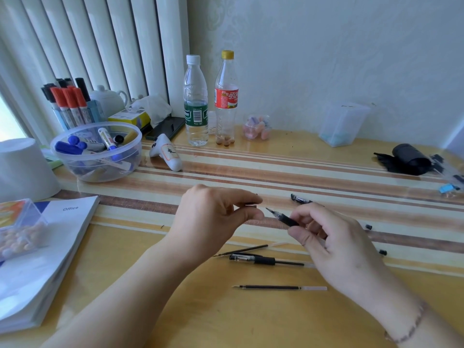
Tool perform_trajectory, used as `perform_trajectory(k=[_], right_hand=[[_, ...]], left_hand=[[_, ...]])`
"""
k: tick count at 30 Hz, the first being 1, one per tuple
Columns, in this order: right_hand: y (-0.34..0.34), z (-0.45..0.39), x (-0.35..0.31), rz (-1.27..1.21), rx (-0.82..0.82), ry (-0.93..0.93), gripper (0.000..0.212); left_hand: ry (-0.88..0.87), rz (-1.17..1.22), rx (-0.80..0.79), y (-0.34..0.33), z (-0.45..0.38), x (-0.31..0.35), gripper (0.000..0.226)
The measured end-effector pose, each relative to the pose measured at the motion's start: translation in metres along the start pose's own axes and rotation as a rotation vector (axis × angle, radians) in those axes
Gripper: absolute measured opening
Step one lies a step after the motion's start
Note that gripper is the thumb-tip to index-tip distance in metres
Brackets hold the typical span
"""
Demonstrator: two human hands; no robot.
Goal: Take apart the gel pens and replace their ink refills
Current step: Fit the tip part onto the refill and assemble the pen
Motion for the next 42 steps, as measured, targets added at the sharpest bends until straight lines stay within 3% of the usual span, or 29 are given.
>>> perform_trajectory(k=[6, 15, 18, 21, 23, 27, 29, 36, 39, 42], right_hand=[[-0.002, 0.001, -0.005, 0.025, -0.019, 0.022, 0.024], [0.0, 0.001, -0.016, 0.134, -0.023, 0.104, 0.016], [-0.003, 0.002, -0.01, 0.109, -0.045, 0.07, 0.029], [-0.008, 0.004, -0.003, 0.033, -0.1, -0.008, 0.017], [-0.01, 0.005, 0.0, -0.018, -0.114, -0.046, 0.021], [-0.01, 0.005, 0.0, 0.091, -0.107, -0.032, 0.01], [-0.009, 0.005, -0.005, 0.16, -0.117, -0.011, 0.016], [-0.009, 0.005, 0.001, 0.06, -0.124, -0.067, 0.013], [-0.009, 0.006, -0.003, 0.082, -0.13, -0.054, 0.026], [-0.011, 0.006, -0.001, 0.037, -0.148, -0.095, 0.015]], left_hand=[[-0.06, -0.011, -0.061, -0.008, 0.0, 0.01, 0.038], [-0.194, -0.21, -0.146, -0.024, 0.006, 0.021, 0.024], [-0.199, -0.155, -0.147, -0.025, 0.007, 0.022, 0.028], [-0.218, -0.173, -0.142, -0.025, 0.007, 0.023, 0.028], [-0.207, -0.181, -0.12, -0.022, 0.006, 0.021, 0.024], [-0.23, -0.22, -0.113, -0.022, 0.005, 0.023, 0.024], [-0.229, -0.22, -0.12, -0.022, 0.005, 0.022, 0.026], [-0.219, -0.235, -0.122, -0.022, 0.005, 0.02, 0.023], [-0.237, -0.234, -0.128, -0.022, 0.005, 0.021, 0.026], [-0.232, -0.234, -0.136, -0.022, 0.004, 0.02, 0.029]])
Point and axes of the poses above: each hand's wrist, its own z-axis away from the middle knuckle, its own y-axis out of the back of the hand, x = y × z, the point moved 10 cm from there along -z, towards the middle knuckle, and after that the axes turned 12 degrees about -z, right-handed, at the moved point
